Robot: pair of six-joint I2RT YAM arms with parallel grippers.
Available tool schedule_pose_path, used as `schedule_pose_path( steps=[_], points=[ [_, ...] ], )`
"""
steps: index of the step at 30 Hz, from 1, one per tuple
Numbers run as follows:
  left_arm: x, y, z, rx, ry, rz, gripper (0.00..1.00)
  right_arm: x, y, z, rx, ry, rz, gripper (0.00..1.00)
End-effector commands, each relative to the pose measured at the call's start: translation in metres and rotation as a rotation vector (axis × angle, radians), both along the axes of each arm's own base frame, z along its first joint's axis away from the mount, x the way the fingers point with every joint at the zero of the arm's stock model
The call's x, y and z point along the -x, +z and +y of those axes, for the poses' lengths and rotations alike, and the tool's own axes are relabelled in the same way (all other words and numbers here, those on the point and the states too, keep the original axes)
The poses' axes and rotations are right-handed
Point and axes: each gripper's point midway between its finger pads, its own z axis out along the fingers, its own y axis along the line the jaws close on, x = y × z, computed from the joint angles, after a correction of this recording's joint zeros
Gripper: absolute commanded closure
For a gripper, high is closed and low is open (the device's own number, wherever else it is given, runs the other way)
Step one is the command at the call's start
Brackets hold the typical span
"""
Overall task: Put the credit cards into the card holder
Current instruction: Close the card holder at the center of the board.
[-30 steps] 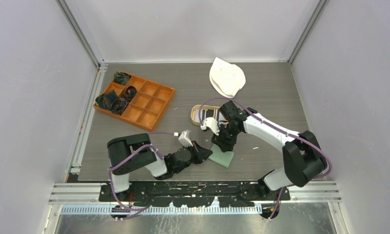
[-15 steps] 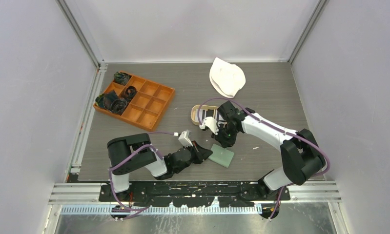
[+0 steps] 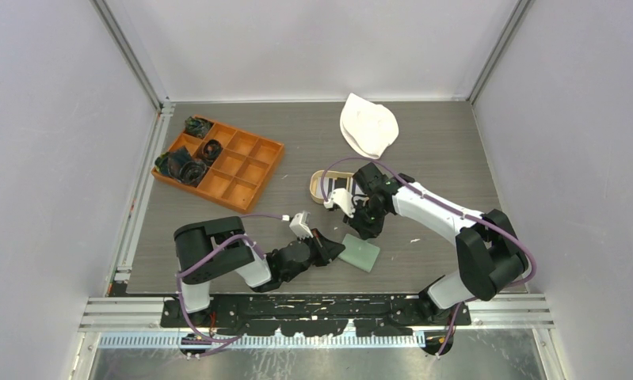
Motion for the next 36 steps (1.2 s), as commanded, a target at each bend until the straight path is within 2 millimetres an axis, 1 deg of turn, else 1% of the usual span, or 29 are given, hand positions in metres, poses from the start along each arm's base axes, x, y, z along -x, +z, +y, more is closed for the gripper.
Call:
schedule_pose_path(
  steps=[1,4,7,8,9,10,13,17,20,25,29,36],
  points=[
    [-0.002,-0.001,0.001,-0.005,0.010,-0.014,1.00,-0.009,0.015,0.008,-0.037,-0.010,-0.025,0.84],
    [-0.002,-0.001,0.001,-0.004,0.011,-0.013,1.00,-0.008,0.015,0.008,-0.035,-0.008,-0.022,0.91],
    [-0.003,-0.002,0.001,-0.006,0.012,-0.013,1.00,-0.007,0.015,0.008,-0.036,-0.007,-0.011,0.91],
    [-0.003,-0.001,0.001,-0.006,0.013,-0.013,1.00,-0.006,0.015,0.008,-0.037,-0.006,-0.008,0.93],
    [-0.002,-0.002,0.001,-0.006,0.012,-0.013,1.00,-0.005,0.015,0.008,-0.036,-0.006,-0.004,0.98],
    [-0.003,-0.001,0.001,-0.004,0.012,-0.013,1.00,-0.004,0.015,0.008,-0.037,-0.004,0.002,0.99],
    [-0.002,-0.001,0.001,-0.003,0.013,-0.012,1.00,0.000,0.015,0.009,-0.044,0.007,0.025,0.99],
    [-0.003,0.002,0.001,0.003,0.015,-0.013,1.00,0.007,0.021,0.017,-0.098,0.018,0.049,0.99],
    [-0.003,0.004,0.001,0.008,0.017,-0.015,1.00,0.013,0.020,0.020,-0.116,0.031,0.076,0.99],
    [-0.003,0.006,0.003,0.012,0.022,-0.017,1.00,0.022,0.011,0.019,-0.097,0.059,0.117,0.99],
    [-0.003,0.006,0.004,0.013,0.022,-0.019,1.00,0.025,0.001,0.017,-0.042,0.086,0.101,0.99],
    [-0.003,0.006,0.005,0.015,0.023,-0.020,1.00,0.030,-0.009,0.018,0.011,0.129,0.082,0.99]
  ],
)
